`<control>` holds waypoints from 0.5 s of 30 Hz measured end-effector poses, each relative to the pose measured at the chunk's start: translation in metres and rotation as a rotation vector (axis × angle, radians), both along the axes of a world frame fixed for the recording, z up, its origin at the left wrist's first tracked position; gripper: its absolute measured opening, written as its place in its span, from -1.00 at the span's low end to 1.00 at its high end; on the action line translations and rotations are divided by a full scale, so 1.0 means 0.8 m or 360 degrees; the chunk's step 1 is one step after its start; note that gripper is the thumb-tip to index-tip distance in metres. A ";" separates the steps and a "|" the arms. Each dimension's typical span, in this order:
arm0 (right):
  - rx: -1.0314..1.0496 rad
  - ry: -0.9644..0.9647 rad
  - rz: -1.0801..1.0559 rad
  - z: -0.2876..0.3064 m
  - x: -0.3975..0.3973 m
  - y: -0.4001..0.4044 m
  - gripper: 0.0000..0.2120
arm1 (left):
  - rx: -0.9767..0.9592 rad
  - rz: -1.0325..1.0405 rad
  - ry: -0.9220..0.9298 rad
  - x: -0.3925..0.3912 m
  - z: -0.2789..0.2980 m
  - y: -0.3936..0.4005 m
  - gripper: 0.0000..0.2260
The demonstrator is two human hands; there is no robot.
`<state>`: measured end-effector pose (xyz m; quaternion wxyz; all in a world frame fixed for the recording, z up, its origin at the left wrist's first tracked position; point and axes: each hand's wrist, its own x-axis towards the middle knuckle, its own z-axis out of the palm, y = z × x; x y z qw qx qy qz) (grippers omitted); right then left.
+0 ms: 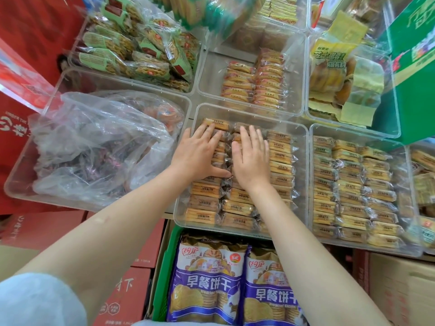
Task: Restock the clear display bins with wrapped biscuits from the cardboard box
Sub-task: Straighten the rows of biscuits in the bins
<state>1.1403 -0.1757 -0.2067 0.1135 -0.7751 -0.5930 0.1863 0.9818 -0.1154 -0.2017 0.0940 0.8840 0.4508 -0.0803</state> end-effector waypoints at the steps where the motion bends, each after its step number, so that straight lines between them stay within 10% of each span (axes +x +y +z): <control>1: 0.0026 -0.0049 -0.0024 0.001 -0.004 -0.014 -0.42 | 0.0013 -0.0001 -0.0007 -0.001 0.001 -0.001 0.03; 9: -0.0411 -0.0403 0.0303 0.002 0.000 -0.071 -0.39 | -0.0081 0.0005 -0.0007 -0.037 0.017 -0.099 -0.39; 15: -0.0097 -0.0325 0.0214 0.057 -0.033 -0.129 -0.58 | -0.0154 0.0067 -0.0312 -0.069 0.034 -0.185 -0.52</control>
